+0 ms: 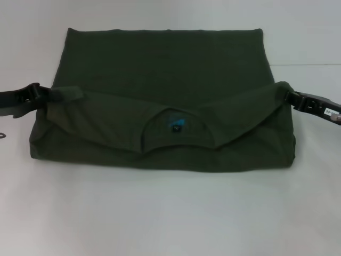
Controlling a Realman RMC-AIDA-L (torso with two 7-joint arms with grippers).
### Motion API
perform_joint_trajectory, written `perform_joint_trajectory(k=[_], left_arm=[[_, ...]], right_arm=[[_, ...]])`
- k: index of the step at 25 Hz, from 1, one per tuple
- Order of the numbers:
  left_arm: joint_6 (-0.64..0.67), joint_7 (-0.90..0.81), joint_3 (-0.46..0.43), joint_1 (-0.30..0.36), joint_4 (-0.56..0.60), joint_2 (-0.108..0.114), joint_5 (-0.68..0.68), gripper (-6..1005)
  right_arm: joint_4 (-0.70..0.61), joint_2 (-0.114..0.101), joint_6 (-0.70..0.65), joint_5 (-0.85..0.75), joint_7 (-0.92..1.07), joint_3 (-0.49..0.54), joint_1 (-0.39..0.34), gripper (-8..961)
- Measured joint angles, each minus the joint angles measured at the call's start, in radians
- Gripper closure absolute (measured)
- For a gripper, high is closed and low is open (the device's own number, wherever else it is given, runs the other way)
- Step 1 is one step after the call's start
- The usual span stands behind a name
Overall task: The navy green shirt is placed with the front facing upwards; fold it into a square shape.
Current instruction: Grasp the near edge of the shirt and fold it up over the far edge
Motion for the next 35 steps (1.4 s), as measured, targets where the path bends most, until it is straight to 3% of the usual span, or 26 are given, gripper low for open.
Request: perform_joint_trajectory(k=[7,16,35], left_arm=[[-0.105,0.048,0.002,0.002,-0.001,-0.029,0.003,857],[-0.152,0.126,-0.01,0.007,-0.001,-0.056,-0.058,848],[-0.317,0.274,0.0,-0.015,-0.077,-0.077,-0.105,828]], right_arm=[[0.009,0.018,0.033,0.036,-0.045,0.003,0.007,797],[0.037,0.021,0.058,0.072,-0.09,0.004,0.008,770],[0.1,0.023,0.109,0.12,-0.16,-0.034,0.019,713]])
